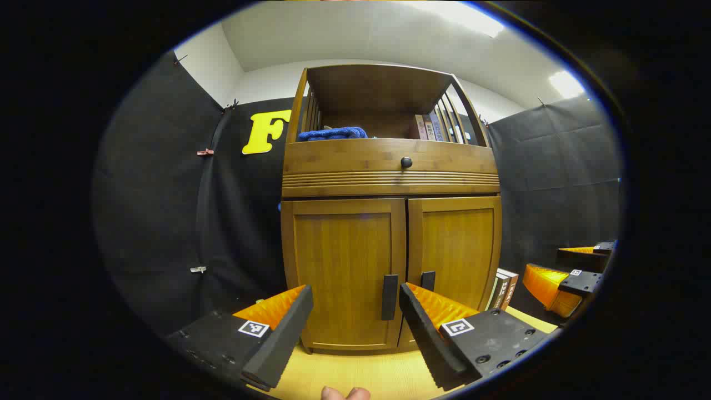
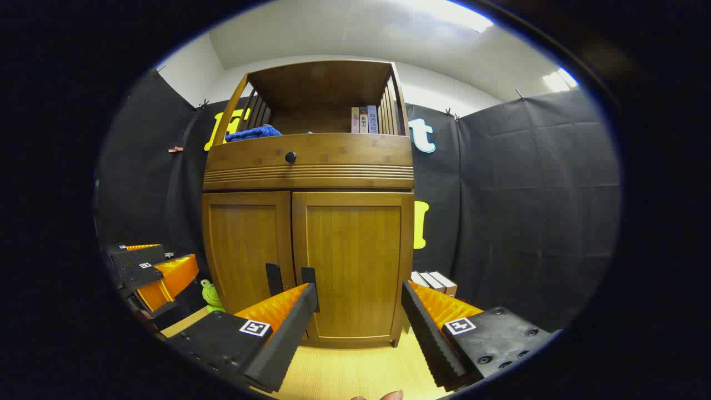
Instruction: Open the right door of the double-door shoe cabinet with the right hand, and open the left door with the left hand.
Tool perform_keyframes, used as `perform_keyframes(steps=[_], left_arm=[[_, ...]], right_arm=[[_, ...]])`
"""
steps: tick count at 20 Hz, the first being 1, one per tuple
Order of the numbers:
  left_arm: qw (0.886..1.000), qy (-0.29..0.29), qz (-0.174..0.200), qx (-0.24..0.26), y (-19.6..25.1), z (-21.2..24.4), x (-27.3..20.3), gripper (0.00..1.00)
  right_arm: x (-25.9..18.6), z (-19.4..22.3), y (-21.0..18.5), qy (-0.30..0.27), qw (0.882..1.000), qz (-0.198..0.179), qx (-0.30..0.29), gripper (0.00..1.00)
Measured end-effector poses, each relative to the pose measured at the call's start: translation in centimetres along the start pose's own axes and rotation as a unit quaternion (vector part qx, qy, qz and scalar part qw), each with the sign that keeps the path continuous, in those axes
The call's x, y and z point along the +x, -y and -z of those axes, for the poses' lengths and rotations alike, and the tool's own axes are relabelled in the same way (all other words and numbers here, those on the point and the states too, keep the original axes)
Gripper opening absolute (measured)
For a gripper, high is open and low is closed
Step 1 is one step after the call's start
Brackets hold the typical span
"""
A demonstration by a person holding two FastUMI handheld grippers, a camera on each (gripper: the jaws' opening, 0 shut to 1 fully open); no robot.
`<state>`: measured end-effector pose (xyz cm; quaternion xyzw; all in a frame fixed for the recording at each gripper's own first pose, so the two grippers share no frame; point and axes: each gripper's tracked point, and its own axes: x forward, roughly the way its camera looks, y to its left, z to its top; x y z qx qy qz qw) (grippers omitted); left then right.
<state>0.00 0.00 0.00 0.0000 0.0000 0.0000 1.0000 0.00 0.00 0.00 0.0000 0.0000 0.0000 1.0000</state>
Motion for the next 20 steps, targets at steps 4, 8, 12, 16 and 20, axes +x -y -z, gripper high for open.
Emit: perform_keyframes(steps=[4,8,12,16,20], left_arm=[[1.000,0.002,-0.002,0.001,-0.1,0.0,-0.1,0.96],[1.000,0.004,-0.002,-0.001,-0.2,-0.1,-0.2,0.97],[1.000,0.003,-0.002,-0.005,-0.2,-0.2,-0.2,0.96],[1.000,0.007,0.001,-0.007,-0.3,-0.2,-0.3,0.96],[1.000,0.005,0.003,-0.008,-0.4,-0.2,-0.6,0.96]], right_arm=[[0.0,0.1,-0.3,-0.006,1.000,-0.005,0.000,0.98],[-0.1,0.2,-1.3,-0.003,1.000,-0.008,-0.008,0.98],[0.0,0.1,-1.8,-0.005,1.000,-0.010,-0.007,0.98],[-0.1,0.3,-2.3,-0.008,1.000,-0.011,-0.009,0.98],[0.8,0.7,-3.3,-0.015,1.000,-0.016,-0.009,0.97]])
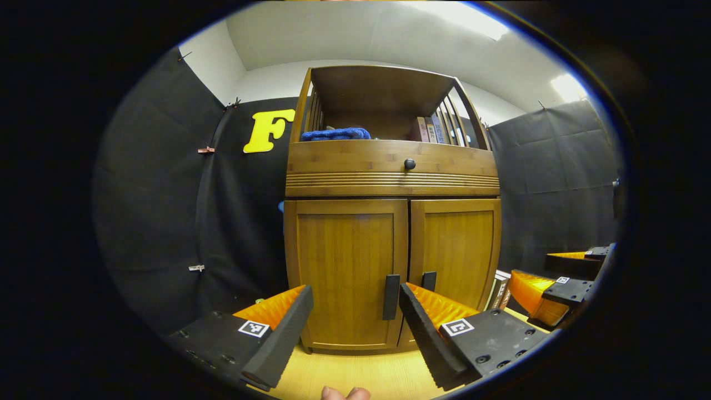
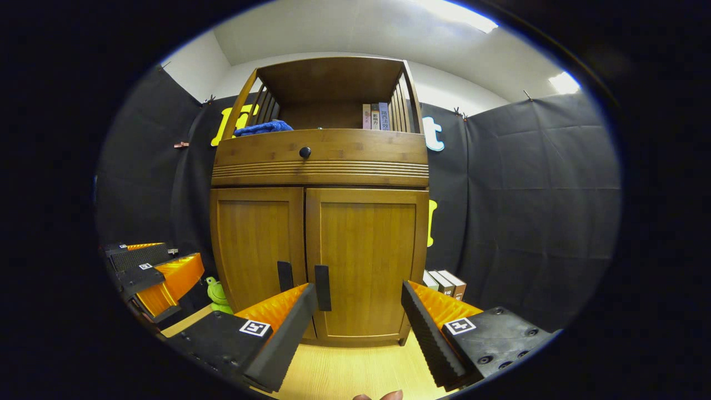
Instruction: Open the right door of the double-door shoe cabinet with the right hand, and open the left door with the left hand.
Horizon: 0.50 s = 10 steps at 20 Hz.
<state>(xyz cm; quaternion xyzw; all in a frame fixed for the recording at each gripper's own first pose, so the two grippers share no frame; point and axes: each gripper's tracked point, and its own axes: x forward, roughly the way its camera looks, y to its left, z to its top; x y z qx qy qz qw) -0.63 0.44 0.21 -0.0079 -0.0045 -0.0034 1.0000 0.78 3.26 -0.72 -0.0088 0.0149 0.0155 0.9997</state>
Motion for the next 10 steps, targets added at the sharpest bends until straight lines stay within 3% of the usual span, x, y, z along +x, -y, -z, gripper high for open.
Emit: perform_keyframes(steps=[10], left_arm=[[1.000,-0.013,-0.019,-0.002,-0.6,0.5,-0.7,0.96]], right_arm=[[8.8,5.4,-5.3,-0.041,0.998,-0.043,0.022,0.98]])
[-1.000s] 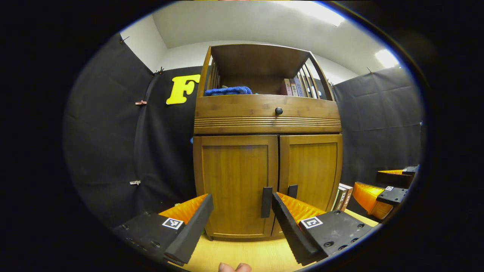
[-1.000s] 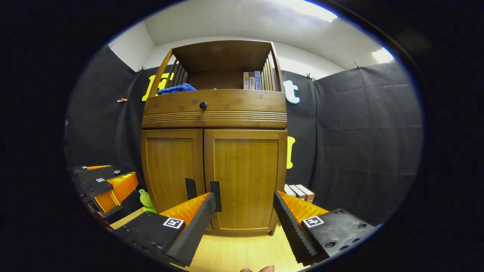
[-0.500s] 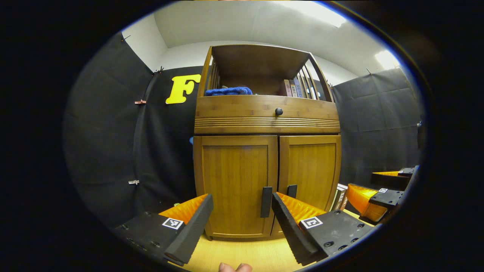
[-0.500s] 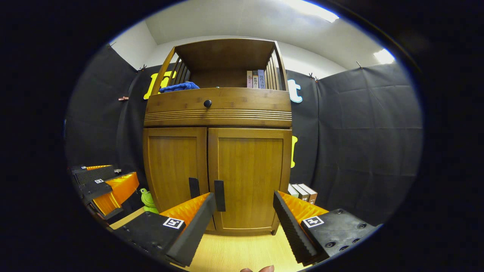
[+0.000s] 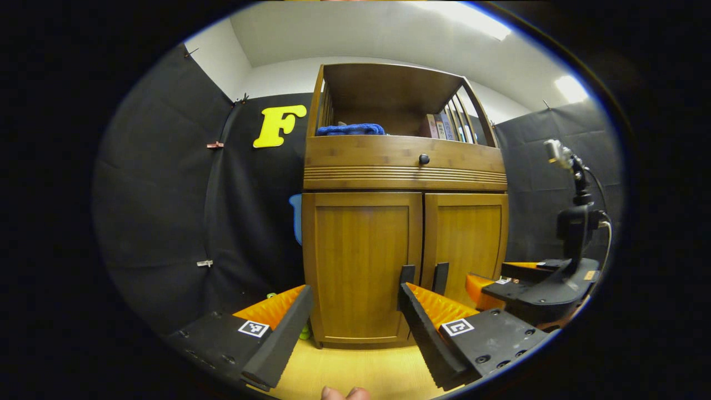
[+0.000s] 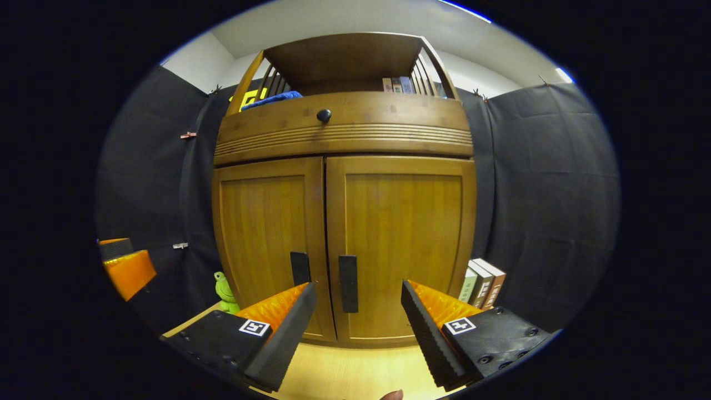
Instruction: Open the right door of the double-door shoe cabinet with the right hand, and open the left door with the left hand.
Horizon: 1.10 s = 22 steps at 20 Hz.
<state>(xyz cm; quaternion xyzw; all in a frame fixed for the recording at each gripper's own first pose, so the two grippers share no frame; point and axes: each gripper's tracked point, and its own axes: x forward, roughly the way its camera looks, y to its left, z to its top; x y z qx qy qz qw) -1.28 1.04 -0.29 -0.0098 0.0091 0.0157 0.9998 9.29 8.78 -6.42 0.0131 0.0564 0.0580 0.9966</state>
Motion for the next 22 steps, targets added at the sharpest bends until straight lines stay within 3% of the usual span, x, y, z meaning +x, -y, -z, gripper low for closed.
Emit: perform_keyframes(steps=[10,13,16,18,19,20,21,22], left_arm=[[0.999,-0.010,-0.031,-0.002,-3.8,0.8,-0.5,0.96],[0.999,-0.016,-0.039,-0.003,-5.0,1.1,-0.6,0.96],[0.999,-0.022,-0.043,-0.005,-5.8,1.7,-0.7,0.96],[0.999,-0.024,-0.048,-0.006,-6.3,1.7,-0.7,0.96],[0.998,-0.025,-0.052,-0.006,-6.6,1.9,-0.8,0.96],[0.998,-0.026,-0.054,-0.007,-6.8,1.9,-0.9,0.97],[0.998,-0.027,-0.055,-0.008,-6.8,2.0,-1.0,0.97],[0.998,-0.029,-0.055,-0.008,-6.8,2.1,-1.1,0.97]], right_arm=[[9.7,4.1,-0.4,-0.021,0.999,0.024,-0.021,0.98],[11.4,5.2,-0.5,-0.036,0.999,0.033,0.003,0.72],[12.9,6.0,-0.5,-0.045,0.998,0.045,0.001,0.69],[13.2,6.4,-0.6,-0.049,0.998,0.047,0.008,0.46],[13.6,6.6,-0.5,-0.051,0.997,0.051,0.008,0.42],[13.1,6.4,-0.4,-0.050,0.997,0.054,0.000,0.44],[13.6,6.4,-0.3,-0.049,0.997,0.051,-0.005,0.35],[13.5,6.2,-0.1,-0.049,0.997,0.050,-0.011,0.35]])
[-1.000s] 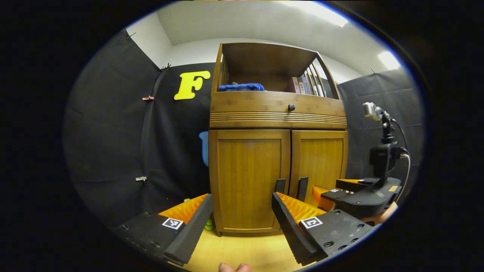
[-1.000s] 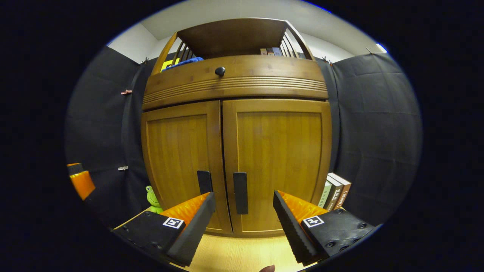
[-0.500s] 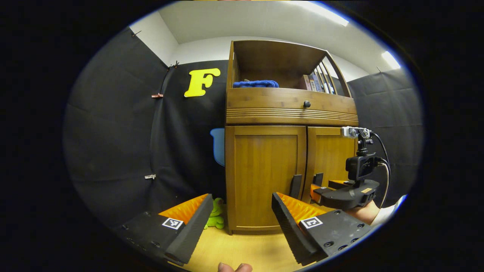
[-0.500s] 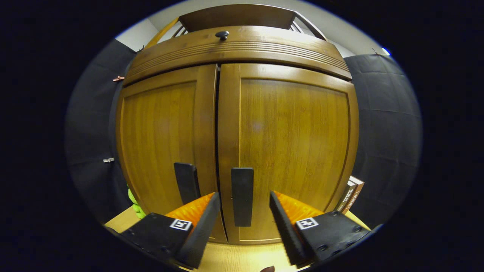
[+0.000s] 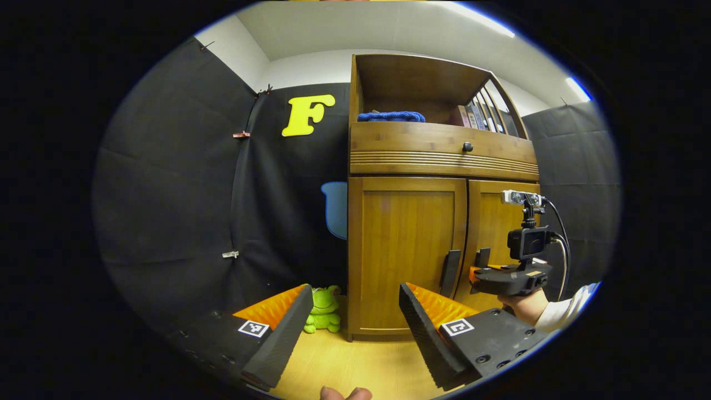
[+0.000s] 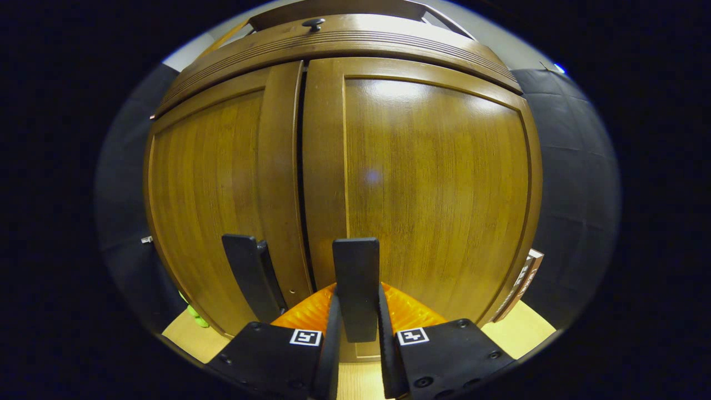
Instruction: Open the right door of the double-door shoe cabinet with the right hand, and open the left door with the left hand.
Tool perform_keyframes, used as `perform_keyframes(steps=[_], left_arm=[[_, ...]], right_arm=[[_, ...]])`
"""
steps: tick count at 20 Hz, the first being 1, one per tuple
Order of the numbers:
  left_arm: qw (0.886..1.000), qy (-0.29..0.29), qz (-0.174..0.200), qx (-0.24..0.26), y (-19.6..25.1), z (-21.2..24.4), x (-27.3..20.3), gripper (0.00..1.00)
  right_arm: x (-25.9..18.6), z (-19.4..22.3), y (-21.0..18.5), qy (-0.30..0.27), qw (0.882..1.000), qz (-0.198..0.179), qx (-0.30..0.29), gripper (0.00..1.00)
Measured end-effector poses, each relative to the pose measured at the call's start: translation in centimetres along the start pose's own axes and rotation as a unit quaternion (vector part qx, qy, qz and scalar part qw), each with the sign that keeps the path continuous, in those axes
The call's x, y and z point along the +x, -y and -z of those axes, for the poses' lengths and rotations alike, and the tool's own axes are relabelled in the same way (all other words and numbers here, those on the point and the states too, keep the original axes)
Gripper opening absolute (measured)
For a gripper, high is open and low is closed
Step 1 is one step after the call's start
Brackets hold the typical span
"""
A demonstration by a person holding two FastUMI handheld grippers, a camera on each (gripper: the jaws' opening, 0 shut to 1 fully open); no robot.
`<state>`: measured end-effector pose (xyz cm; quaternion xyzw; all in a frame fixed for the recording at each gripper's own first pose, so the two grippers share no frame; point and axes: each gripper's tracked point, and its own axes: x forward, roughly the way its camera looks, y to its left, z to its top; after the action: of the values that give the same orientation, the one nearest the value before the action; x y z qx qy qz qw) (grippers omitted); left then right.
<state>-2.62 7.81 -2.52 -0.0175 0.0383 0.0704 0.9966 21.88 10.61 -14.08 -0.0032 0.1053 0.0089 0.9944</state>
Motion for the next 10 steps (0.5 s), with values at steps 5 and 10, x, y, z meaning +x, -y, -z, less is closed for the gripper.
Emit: perform_keyframes(steps=[5,10], left_arm=[[1.000,0.002,0.003,0.000,1.0,-0.2,-0.5,0.97],[1.000,0.008,0.004,0.006,2.8,-0.6,-1.4,0.97]], right_arm=[[-0.8,0.2,0.0,-0.008,1.000,-0.024,-0.001,0.24],[-4.6,0.6,0.8,-0.007,0.998,-0.053,0.020,0.24]])
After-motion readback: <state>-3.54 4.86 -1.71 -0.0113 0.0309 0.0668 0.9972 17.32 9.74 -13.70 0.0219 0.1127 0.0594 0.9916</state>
